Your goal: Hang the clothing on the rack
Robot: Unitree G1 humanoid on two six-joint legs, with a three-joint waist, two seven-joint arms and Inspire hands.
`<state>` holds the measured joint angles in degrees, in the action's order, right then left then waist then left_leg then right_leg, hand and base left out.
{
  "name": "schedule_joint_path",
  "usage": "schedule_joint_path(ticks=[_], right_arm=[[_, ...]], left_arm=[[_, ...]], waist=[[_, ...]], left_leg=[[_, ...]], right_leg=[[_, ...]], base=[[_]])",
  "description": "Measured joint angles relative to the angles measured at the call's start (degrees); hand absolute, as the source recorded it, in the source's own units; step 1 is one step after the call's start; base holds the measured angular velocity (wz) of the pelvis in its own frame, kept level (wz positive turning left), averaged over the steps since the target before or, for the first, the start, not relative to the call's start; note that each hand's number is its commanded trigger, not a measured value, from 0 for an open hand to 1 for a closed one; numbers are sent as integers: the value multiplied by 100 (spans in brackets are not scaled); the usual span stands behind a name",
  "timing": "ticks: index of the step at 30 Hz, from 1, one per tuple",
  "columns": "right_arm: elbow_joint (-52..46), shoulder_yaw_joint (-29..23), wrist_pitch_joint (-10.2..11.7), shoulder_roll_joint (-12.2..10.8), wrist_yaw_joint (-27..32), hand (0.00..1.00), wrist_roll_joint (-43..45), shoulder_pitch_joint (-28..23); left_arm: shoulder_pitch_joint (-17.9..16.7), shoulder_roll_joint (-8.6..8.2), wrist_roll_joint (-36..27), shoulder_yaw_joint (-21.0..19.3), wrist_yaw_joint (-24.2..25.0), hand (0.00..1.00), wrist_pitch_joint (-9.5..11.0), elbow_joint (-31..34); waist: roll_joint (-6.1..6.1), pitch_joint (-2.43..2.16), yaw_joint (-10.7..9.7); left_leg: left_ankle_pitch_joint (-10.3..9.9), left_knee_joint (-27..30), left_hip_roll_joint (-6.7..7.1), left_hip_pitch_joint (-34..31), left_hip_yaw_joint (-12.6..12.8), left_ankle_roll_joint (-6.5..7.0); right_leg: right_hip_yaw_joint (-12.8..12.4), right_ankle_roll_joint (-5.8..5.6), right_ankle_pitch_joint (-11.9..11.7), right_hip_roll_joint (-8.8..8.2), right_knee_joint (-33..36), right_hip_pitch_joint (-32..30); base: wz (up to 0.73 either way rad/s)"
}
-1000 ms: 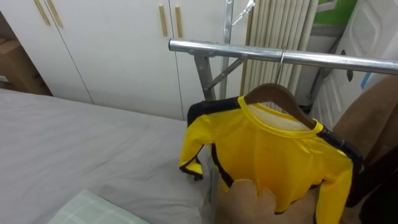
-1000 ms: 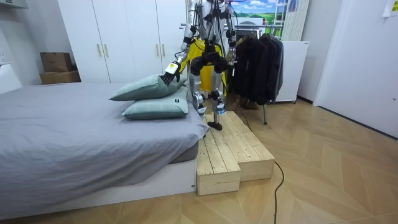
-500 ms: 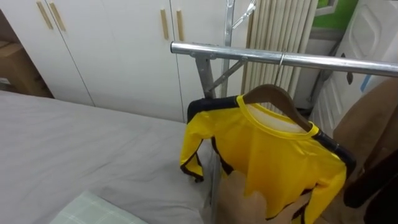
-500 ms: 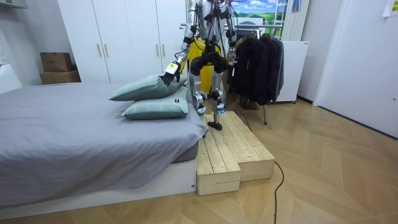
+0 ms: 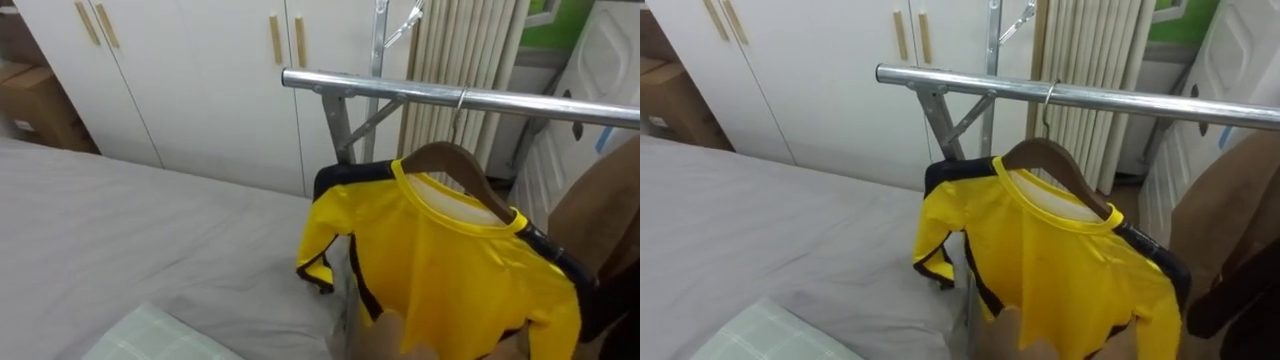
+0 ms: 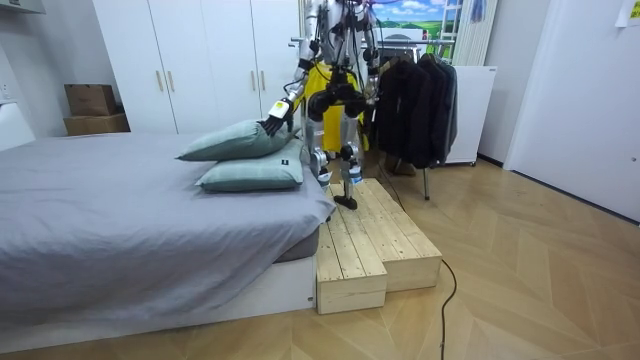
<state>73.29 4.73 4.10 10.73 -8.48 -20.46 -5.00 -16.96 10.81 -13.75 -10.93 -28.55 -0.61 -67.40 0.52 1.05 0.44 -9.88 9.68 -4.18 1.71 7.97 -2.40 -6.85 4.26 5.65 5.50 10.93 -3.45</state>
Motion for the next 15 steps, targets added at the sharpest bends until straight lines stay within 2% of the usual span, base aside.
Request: schedule_joint_path(ticks=[3,5,7,8,9,10,11,12,13,14,15], right_arm=[[22,205,1,39,25,0,231,163],[25,312,1,58,22,0,516,267],[25,307,2,80,27,0,641,276],[24,304,-1,98,35,0,717,297],[24,281,-3,118,40,0,770,302],[24,260,-7,127,41,0,793,300],[17,193,-35,161,57,0,889,305],[19,112,-104,158,108,0,1043,321],[19,60,-133,148,130,0,1156,335],[18,-2,-170,147,160,0,1269,379],[11,-110,-176,141,179,0,1287,381]], left_arm=[[97,18,103,7,0,0,86,4],[120,21,114,65,11,0,231,-3],[122,8,271,126,101,0,246,12],[155,17,387,180,219,0,246,61],[293,45,485,278,313,0,239,94],[374,49,509,299,358,0,239,125],[542,42,551,341,470,0,235,197],[689,34,646,394,614,0,227,216],[749,32,721,405,729,0,222,216],[869,18,841,456,1013,0,217,223],[942,-55,1003,485,1284,0,213,216]], waist=[[-1,-9,143],[-9,-10,204],[36,-15,306],[43,-26,305],[40,-27,256],[23,-26,239],[7,-20,246],[-19,-20,269],[-17,-39,276],[5,-48,279],[29,-39,270]], left_leg=[[42,13,-18,-124,-86,-22],[77,36,-21,-223,-285,-59],[91,169,-42,-347,-370,-72],[125,316,-40,-556,-355,-75],[265,370,-40,-755,-118,-41],[358,361,-41,-827,80,-9],[382,512,-84,-935,589,88],[204,892,-231,-963,1128,261],[97,1111,-301,-957,1371,294],[-88,1452,-440,-867,1708,255],[-244,1623,-523,-716,1863,184]], right_leg=[[139,47,-17,-39,-12,-86],[414,106,12,-68,-22,-93],[746,153,44,-106,-45,-76],[1179,181,94,-195,-59,-91],[1524,196,149,-293,-55,-124],[1701,202,189,-355,-41,-145],[2067,233,280,-470,-16,-152],[2370,264,362,-543,14,-125],[2517,261,396,-572,23,-113],[2806,254,447,-612,67,-83],[3106,241,495,-636,109,-16]], base=[[20],[47],[58],[116],[138],[157],[149],[148],[140],[135],[131]])
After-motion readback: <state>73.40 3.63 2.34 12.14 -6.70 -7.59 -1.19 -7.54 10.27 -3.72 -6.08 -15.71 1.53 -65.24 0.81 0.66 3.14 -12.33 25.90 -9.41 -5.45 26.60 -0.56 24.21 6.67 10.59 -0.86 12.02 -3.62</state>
